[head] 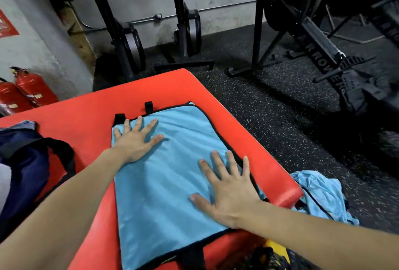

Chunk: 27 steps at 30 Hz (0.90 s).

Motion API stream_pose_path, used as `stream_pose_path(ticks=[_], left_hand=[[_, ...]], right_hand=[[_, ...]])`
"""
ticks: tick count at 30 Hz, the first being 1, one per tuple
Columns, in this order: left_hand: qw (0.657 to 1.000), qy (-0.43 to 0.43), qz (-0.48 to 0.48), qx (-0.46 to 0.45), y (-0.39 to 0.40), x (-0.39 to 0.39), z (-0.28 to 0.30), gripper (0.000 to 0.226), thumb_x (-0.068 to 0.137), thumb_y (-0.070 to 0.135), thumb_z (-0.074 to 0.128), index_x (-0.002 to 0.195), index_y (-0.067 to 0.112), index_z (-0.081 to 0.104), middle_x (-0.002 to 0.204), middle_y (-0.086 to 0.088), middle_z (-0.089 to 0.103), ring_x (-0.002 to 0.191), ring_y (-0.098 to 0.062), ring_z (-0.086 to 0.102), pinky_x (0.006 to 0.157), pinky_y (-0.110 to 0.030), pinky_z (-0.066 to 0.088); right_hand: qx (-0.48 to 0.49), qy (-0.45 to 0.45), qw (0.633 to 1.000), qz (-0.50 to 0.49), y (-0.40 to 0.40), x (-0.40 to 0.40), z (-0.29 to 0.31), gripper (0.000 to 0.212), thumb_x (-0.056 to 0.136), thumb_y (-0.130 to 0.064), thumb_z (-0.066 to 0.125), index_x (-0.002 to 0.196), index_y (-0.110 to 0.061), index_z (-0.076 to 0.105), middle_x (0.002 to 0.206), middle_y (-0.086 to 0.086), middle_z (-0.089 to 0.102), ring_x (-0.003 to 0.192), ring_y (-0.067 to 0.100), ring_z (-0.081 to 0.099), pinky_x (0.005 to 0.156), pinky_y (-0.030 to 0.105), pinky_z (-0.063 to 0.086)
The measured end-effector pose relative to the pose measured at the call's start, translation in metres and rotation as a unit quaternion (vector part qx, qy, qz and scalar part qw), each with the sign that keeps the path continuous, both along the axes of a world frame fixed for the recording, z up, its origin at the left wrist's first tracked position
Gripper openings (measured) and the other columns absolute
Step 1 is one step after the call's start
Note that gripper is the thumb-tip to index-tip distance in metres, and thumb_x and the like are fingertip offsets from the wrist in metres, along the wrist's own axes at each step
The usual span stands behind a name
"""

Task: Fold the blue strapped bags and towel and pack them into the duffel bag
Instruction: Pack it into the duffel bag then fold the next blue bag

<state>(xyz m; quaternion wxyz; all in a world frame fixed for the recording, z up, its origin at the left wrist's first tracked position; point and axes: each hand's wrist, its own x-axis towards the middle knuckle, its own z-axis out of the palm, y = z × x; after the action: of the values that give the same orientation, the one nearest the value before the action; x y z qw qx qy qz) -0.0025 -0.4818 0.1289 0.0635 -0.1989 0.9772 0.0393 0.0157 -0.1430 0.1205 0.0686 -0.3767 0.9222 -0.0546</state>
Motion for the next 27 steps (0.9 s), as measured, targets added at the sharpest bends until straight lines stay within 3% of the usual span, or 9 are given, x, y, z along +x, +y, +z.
stream_pose_path(ticks=[5,8,13,17,20,25,27], left_hand=[[0.999,0.026,-0.031,0.016,0.024,0.033,0.002,0.098,0.064,0.098,-0.010,0.152,0.057,-0.003,0.169,0.001,-0.004,0.154,-0.033,-0.009,0.121,-0.058,-0.002],[0.994,0.050,-0.084,0.053,0.062,0.082,0.007,0.092,0.070,0.096,-0.005,0.153,0.056,-0.002,0.168,0.004,-0.006,0.154,-0.027,-0.011,0.123,-0.053,-0.002],[0.984,0.040,-0.167,0.053,0.120,0.165,0.020,0.082,0.078,0.094,0.007,0.150,0.059,-0.007,0.168,0.005,-0.007,0.154,-0.018,-0.010,0.125,-0.046,-0.001],[0.979,0.062,-0.192,0.019,0.137,0.209,0.028,0.084,0.083,0.090,0.012,0.156,0.049,0.002,0.169,0.002,0.005,0.155,-0.019,0.005,0.125,-0.036,0.010],[0.973,0.112,-0.202,0.018,0.141,0.236,0.030,0.077,0.092,0.080,0.025,0.156,0.038,0.026,0.163,-0.001,0.028,0.149,-0.018,0.029,0.120,-0.029,0.022],[0.966,0.143,-0.209,-0.047,0.143,0.266,0.023,0.062,0.092,0.064,0.044,0.142,0.029,0.054,0.136,-0.001,0.062,0.122,-0.020,0.059,0.098,-0.033,0.050],[0.966,0.146,-0.205,-0.063,0.144,0.271,0.023,0.062,0.090,0.065,0.045,0.138,0.026,0.058,0.128,0.001,0.066,0.117,-0.020,0.061,0.096,-0.032,0.051]], right_hand=[[0.014,0.003,1.000,-0.014,-0.006,0.015,0.003,0.094,0.083,-0.087,0.012,0.158,-0.036,-0.008,0.168,0.005,-0.013,0.150,0.040,-0.020,0.110,0.070,-0.019],[0.016,0.013,1.000,0.012,-0.003,0.015,0.007,0.095,0.083,-0.088,0.014,0.159,-0.034,-0.001,0.168,0.005,-0.006,0.152,0.037,-0.014,0.114,0.066,-0.016],[0.022,0.019,0.995,0.098,0.024,0.020,0.022,0.101,0.072,-0.090,0.002,0.158,-0.036,0.011,0.168,0.001,0.002,0.154,0.028,-0.009,0.122,0.058,-0.005],[-0.011,0.022,0.990,0.140,0.053,0.024,0.038,0.084,0.085,-0.085,0.027,0.154,-0.037,0.025,0.166,-0.004,0.011,0.154,0.021,0.008,0.123,0.045,0.019],[-0.026,0.026,0.985,0.171,0.080,0.019,0.038,0.076,0.085,-0.081,0.035,0.147,-0.038,0.037,0.160,-0.009,0.024,0.145,0.017,0.030,0.115,0.040,0.036],[-0.023,0.035,0.986,0.164,0.101,0.012,0.027,0.055,0.088,-0.060,0.062,0.137,-0.038,0.052,0.144,-0.016,0.043,0.135,0.011,0.042,0.108,0.032,0.040],[-0.001,0.046,0.987,0.154,0.099,0.016,0.023,0.053,0.089,-0.055,0.064,0.137,-0.037,0.052,0.141,-0.018,0.045,0.133,0.009,0.042,0.105,0.030,0.042]])
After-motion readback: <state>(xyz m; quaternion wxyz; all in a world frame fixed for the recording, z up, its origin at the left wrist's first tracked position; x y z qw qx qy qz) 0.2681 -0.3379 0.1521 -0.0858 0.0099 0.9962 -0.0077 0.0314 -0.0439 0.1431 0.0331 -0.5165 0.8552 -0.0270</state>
